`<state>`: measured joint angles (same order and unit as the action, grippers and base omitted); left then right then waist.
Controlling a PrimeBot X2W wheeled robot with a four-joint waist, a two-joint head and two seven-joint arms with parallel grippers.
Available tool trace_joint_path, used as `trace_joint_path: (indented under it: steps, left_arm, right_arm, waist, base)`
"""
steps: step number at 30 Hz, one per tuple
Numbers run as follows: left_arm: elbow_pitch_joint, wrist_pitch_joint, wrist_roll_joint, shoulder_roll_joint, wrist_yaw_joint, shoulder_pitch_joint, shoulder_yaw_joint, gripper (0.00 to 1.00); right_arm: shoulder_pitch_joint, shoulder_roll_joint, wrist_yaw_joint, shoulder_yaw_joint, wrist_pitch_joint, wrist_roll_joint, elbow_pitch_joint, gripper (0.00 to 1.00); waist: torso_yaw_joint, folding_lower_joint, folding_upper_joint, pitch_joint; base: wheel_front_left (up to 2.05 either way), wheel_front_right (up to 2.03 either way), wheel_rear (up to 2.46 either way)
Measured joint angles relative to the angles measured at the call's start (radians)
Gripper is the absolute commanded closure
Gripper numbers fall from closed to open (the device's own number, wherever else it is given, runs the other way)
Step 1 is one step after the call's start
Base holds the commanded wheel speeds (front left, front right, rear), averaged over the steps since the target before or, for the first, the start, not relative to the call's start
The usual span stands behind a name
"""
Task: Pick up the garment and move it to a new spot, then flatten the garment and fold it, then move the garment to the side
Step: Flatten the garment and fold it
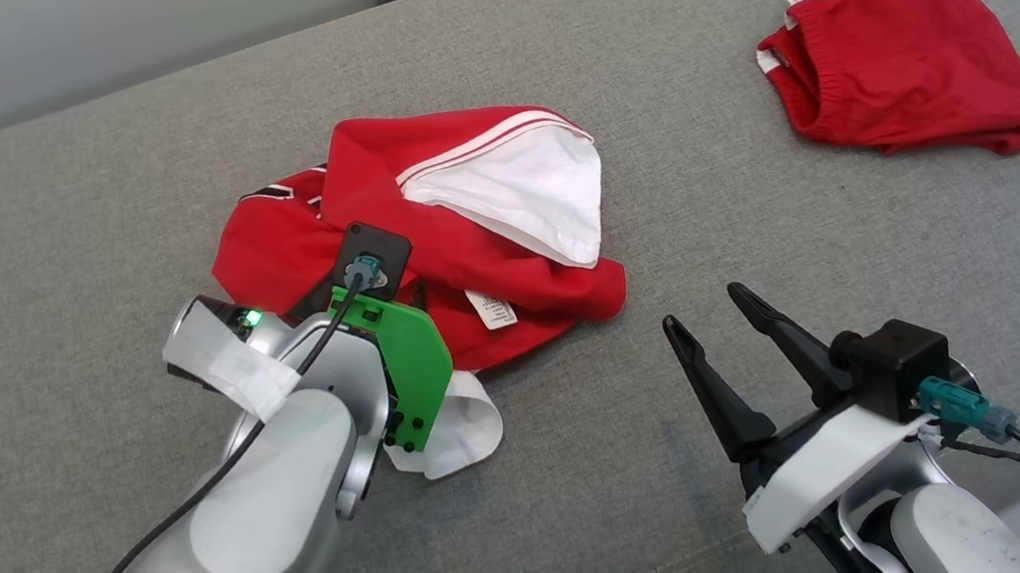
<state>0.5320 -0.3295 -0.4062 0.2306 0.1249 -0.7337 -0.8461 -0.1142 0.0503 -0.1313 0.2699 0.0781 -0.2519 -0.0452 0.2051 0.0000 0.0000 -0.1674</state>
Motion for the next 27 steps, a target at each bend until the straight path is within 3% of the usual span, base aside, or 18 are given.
trace_joint_path:
  steps: [4,5,6,7,8,17,27]
  left_arm:
    - [0.035,0.007,0.002,0.005,0.007,-0.006,0.004,0.03]
    - [0.042,0.007,0.002,0.006,0.007,-0.007,0.004,0.51]
    - [0.047,0.007,0.001,0.006,0.006,-0.007,0.004,0.65]
    - [0.05,0.011,-0.007,0.005,0.005,-0.007,0.006,0.89]
    - [0.051,0.016,-0.013,0.004,0.003,-0.007,0.01,1.0]
    - [-0.01,0.122,-0.064,0.009,0.041,0.001,0.088,1.0]
    - [-0.265,0.207,-0.123,0.118,0.132,0.084,0.224,1.0]
  right_arm:
    - [-0.005,0.0,0.0,-0.003,0.004,0.0,-0.005,0.0]
    - [-0.006,0.0,0.0,-0.005,0.006,0.0,-0.005,0.0]
    - [-0.006,0.0,0.0,-0.006,0.009,0.0,-0.007,0.0]
    - [-0.007,0.0,0.0,-0.008,0.009,0.0,-0.008,0.0]
    - [-0.009,0.0,0.0,-0.009,0.01,0.0,-0.009,0.0]
    - [-0.011,0.0,0.0,-0.01,0.011,0.0,-0.015,0.0]
    - [-0.004,0.0,0.0,-0.024,0.006,0.003,-0.012,0.0]
  waist:
    - [0.007,0.0,0.0,-0.011]
    - [0.007,0.0,0.0,-0.013]
    - [0.006,0.0,0.0,-0.014]
    - [0.004,0.0,0.0,-0.015]
    - [0.002,0.0,0.0,-0.015]
    - [-0.024,0.0,0.0,-0.006]
    - [-0.054,0.0,0.0,0.014]
  base:
    - [0.0,0.0,0.0]
    - [0.0,0.0,0.0]
    - [0.0,0.0,0.0]
    - [0.0,0.0,0.0]
    - [0.0,0.0,0.0]
    - [0.0,0.0,0.0]
    - [0.0,0.0,0.0]
